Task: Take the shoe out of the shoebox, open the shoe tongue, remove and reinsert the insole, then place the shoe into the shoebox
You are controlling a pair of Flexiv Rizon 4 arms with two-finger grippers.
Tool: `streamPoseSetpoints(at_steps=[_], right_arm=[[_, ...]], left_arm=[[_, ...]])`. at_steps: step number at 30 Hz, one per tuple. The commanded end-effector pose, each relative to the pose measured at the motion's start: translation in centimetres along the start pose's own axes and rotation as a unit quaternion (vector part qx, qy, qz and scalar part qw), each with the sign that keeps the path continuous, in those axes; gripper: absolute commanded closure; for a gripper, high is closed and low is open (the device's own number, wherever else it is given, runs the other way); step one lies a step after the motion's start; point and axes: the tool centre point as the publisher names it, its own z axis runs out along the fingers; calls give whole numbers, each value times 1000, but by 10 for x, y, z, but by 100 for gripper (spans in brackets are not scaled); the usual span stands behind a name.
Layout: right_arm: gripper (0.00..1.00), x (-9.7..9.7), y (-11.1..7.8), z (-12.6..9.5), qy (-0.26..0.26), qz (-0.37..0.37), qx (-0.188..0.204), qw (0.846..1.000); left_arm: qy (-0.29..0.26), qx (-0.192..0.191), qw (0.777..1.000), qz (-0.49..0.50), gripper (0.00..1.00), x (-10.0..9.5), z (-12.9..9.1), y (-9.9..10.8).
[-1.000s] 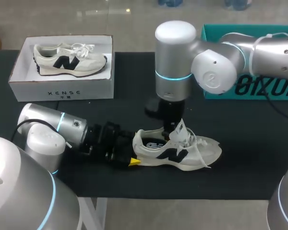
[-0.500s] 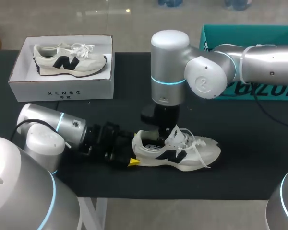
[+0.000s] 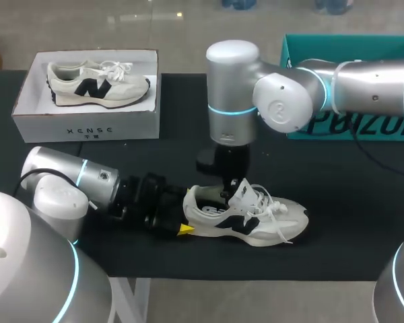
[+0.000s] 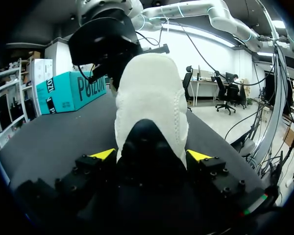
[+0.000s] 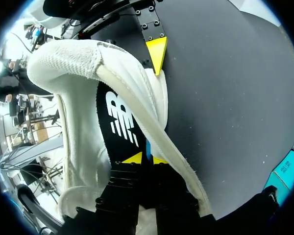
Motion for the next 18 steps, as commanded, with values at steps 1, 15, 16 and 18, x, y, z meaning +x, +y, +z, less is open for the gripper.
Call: streamPoseSetpoints(at_steps=[1,15,16,18], right_arm=[[100,12,8,42,-1,1,6,1000],[100,8,-6,15,17,-2,-5,1000],[100,8,-7,13,16,-2,-6,1000],[100,7,-9,9,19,-5,-7,1000]], left_arm=[[-2,-2,1000,-1,100,-7,9,1],[-2,-2,1000,-1,100,-7,9,1],[-2,-2,1000,-1,100,-7,9,1],[-2,-2,1000,-1,100,-7,9,1]])
